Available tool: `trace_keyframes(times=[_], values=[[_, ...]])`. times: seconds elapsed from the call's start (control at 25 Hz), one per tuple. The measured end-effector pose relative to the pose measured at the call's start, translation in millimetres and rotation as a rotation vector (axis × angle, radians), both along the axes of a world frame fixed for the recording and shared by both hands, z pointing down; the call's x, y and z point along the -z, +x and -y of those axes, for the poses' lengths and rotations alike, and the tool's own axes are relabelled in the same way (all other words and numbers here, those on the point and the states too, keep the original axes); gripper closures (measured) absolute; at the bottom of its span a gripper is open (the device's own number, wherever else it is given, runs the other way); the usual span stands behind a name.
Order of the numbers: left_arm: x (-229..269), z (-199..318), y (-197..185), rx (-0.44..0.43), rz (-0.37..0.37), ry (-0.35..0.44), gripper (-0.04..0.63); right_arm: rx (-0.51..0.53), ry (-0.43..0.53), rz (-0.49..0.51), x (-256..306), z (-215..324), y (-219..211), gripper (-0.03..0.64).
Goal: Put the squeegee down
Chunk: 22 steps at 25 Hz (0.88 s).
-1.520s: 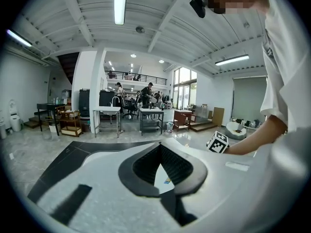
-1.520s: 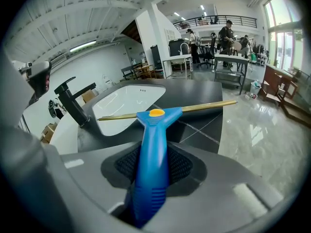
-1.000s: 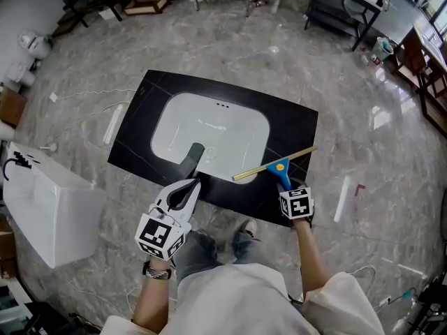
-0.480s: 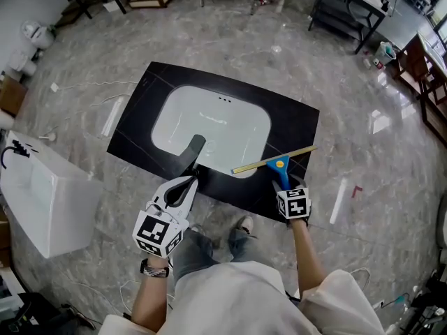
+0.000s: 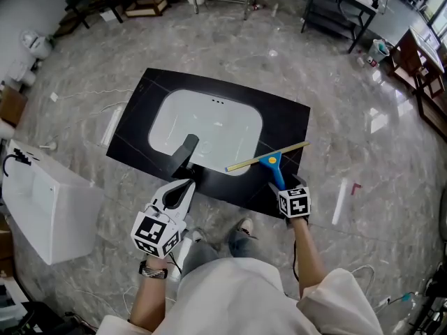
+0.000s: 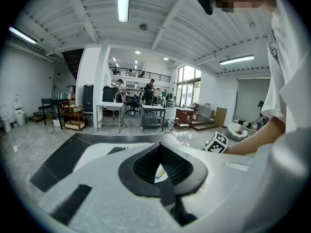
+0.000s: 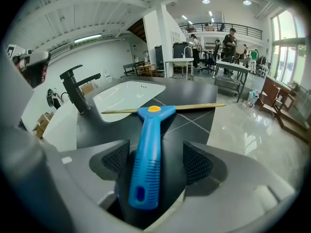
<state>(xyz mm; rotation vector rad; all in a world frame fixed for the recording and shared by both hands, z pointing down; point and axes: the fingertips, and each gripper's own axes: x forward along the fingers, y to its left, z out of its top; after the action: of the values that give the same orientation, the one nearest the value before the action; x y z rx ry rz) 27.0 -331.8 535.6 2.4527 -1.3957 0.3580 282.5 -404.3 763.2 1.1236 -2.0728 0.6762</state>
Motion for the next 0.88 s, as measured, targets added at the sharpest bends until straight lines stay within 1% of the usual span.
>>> trace_keyframes(times=[0.28,0.44,0.56,0.72,0.8,0.88], values=[[1,-3,15,-0.075,-0.027,-0.024,0.589,-0.078,0.0,0.038,18,-22,16,0.276],[7,-10,35,-0.163,-0.045,-0.017,0.589,-0.135,0.018,0.049,36,-44,26,0.279],[16,-12,47,-0.24,-0.046,0.0,0.59,-0.166,0.053,0.087,60,-59,25,0.299],[28,-16,57,-0.318,-0.053,0.034,0.589,-0.214,0.116,0.126,97,-76,23,0.318],[35,-20,60,-0.35,-0.057,0.047,0.589,-0.224,0.137,0.16,116,-87,17,0.342],[42,-25,64,-0.388,-0.064,0.055,0.59,-0.228,0.167,0.174,135,-96,11,0.361]])
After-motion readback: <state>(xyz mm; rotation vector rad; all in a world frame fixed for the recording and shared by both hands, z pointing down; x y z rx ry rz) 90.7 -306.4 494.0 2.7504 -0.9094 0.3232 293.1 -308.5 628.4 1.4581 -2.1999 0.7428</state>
